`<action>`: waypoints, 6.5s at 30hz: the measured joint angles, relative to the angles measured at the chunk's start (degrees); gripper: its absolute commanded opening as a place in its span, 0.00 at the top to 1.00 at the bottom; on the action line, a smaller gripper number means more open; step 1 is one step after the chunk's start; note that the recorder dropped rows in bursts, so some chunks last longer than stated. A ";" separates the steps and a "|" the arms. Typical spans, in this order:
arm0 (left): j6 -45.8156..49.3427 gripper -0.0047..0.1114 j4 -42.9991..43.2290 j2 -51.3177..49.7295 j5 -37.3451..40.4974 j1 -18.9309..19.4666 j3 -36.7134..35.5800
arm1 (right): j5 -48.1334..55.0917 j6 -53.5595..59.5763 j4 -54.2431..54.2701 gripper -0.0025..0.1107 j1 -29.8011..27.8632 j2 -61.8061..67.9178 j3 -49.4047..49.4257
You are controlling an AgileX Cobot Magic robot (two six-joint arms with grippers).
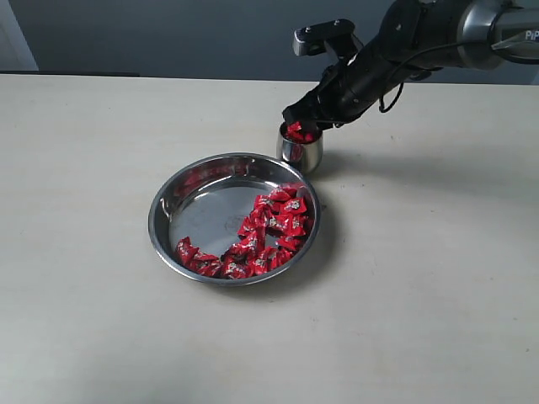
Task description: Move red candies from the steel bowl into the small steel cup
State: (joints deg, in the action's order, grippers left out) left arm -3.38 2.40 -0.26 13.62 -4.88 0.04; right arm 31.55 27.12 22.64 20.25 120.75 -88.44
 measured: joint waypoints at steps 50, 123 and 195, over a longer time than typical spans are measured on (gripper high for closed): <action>0.00 0.96 0.00 0.00 0.00 0.00 0.00 | -0.58 3.69 4.36 0.70 0.00 -0.34 0.00; 0.00 0.96 0.00 0.00 0.00 0.00 0.00 | -10.67 -15.54 -12.19 0.98 -1.31 -55.74 34.41; 0.00 0.96 0.00 0.00 0.00 0.00 0.00 | -9.91 -25.77 -19.01 0.98 -26.78 -120.56 88.18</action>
State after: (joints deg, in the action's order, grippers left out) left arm -3.38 2.40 -0.26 13.62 -4.88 0.04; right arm 21.65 1.35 3.63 -6.53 0.19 -0.26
